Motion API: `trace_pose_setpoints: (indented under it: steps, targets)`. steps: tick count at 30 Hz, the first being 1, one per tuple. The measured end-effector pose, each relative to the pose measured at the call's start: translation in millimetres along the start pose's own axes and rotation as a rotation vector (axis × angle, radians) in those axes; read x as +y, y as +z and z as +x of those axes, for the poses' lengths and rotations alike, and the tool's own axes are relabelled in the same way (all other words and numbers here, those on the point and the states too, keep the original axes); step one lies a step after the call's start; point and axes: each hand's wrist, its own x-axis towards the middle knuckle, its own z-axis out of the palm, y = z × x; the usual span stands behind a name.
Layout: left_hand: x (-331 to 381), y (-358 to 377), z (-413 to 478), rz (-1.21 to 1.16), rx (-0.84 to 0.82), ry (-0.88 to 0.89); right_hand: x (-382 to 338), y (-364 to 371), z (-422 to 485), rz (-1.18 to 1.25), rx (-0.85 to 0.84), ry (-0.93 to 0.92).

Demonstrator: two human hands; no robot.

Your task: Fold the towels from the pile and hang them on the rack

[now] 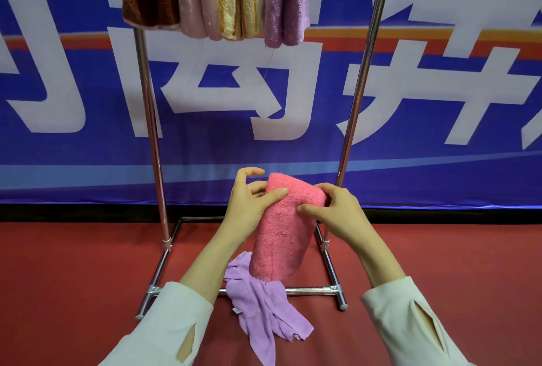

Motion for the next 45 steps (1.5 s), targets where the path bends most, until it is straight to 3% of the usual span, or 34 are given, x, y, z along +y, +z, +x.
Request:
trace_pose_setpoints:
  steps: [3,8,12,15,20,24,28,32,35,40,45]
  targets:
    - [4,0,0,-0.030,0.011,0.025,-1,-2,-3,0.106,-0.025,-0.019]
    - [8,-8,6,-0.054,0.050,0.072,-10,-9,-10,0.603,-0.136,0.052]
    - [3,-16,6,-0.093,-0.156,-0.234,-22,-14,-9,0.790,-0.152,0.168]
    - [4,-6,-5,-0.267,-0.278,-0.482,-25,-14,-6,0.883,-0.130,0.223]
    - [0,4,-11,-0.406,-0.364,-0.558,-22,-4,1,0.872,0.100,0.298]
    - [-5,9,-14,-0.262,-0.416,-0.616,-5,10,10,0.708,0.192,0.358]
    - [-12,7,-8,-0.216,-0.278,-0.645,0,14,12,0.446,0.185,0.358]
    - [-10,2,-3,-0.279,-0.103,-0.639,1,13,10,0.345,0.000,0.379]
    - [-11,-2,-1,-0.290,-0.076,-0.618,1,14,5,0.300,-0.154,0.344]
    - [-12,0,-1,-0.222,-0.072,-0.622,2,18,1,0.212,-0.179,0.309]
    - [-12,3,-1,-0.228,-0.088,-0.611,-1,21,1,0.248,-0.241,0.407]
